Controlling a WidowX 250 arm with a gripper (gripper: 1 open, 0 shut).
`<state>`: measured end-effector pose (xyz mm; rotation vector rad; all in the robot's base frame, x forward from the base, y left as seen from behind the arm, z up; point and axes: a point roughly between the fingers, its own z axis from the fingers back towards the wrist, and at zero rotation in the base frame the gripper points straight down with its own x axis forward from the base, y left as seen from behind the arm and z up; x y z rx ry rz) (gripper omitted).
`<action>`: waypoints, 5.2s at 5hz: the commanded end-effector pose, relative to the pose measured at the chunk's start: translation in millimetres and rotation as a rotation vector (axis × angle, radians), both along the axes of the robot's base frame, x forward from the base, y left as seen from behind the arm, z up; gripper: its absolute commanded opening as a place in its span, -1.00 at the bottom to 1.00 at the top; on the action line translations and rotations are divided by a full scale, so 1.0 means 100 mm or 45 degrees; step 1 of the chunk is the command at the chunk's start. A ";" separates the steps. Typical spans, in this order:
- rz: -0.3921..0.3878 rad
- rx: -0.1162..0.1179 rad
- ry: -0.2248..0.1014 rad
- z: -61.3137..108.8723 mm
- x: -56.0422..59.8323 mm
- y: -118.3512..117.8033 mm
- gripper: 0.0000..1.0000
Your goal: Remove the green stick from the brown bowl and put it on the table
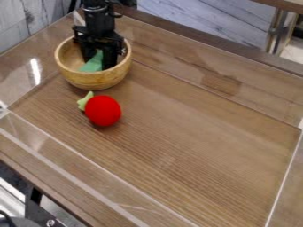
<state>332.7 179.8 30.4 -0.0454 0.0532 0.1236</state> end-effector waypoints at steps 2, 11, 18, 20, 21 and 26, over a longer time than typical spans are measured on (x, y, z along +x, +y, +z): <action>0.035 0.030 -0.177 0.66 0.08 0.08 -1.00; -0.228 -0.077 -0.227 0.86 -0.10 -1.38 -1.00; -0.366 -0.076 -0.171 0.22 -0.14 -1.60 -1.00; -0.359 -0.094 -0.183 0.18 -0.11 -1.59 1.00; -0.336 -0.107 -0.217 0.27 -0.11 -1.55 1.00; -0.249 -0.107 -0.328 0.49 -0.06 -1.33 1.00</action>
